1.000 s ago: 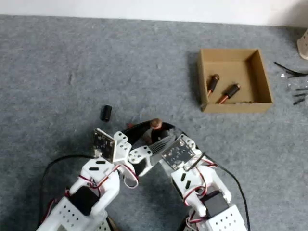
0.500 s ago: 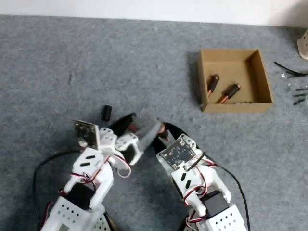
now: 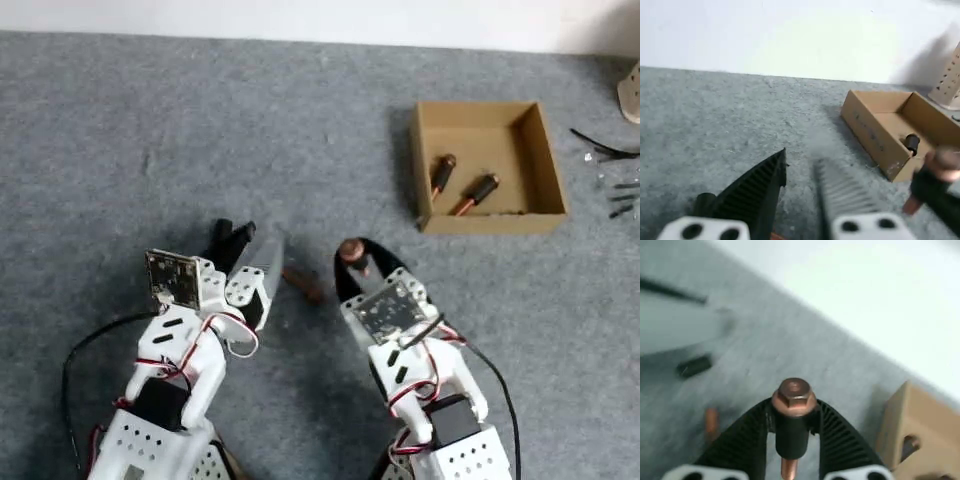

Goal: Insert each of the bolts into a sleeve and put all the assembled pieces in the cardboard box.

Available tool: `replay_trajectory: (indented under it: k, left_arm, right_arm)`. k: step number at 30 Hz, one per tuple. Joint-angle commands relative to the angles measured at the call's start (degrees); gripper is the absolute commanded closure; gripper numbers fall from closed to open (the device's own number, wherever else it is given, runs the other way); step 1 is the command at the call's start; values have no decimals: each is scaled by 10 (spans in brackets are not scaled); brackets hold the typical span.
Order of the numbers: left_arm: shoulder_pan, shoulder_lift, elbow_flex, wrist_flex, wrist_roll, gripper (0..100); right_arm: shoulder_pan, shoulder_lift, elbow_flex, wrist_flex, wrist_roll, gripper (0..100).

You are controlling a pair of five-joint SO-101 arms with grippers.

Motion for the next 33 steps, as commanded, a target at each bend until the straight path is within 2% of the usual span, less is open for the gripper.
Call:
replay_trajectory:
  k: [1,3,12,16,18,24,29,33]
  left_arm:
    - [-7,-9,-8,1,-20,974]
    - [-7,-9,-7,1,-22,998]
    - [-52,-3,-5,3,-30,994]
    - [-51,-4,19,1,-129,994]
    - [-51,-4,19,1,-151,993]
    - [-52,-9,18,1,-149,993]
    - [-49,-7,18,1,-149,993]
    - [-49,-4,18,1,-151,993]
  right_arm:
    - [40,-3,59,-36,3,993]
    - [54,-1,60,-36,3,993]
    - [68,-1,60,-7,3,992]
    - [72,-1,60,-7,3,992]
    - [72,-1,60,-7,3,992]
    - [72,-7,59,-16,4,992]
    - [72,0,59,-77,4,992]
    - [112,22,16,-102,4,992]
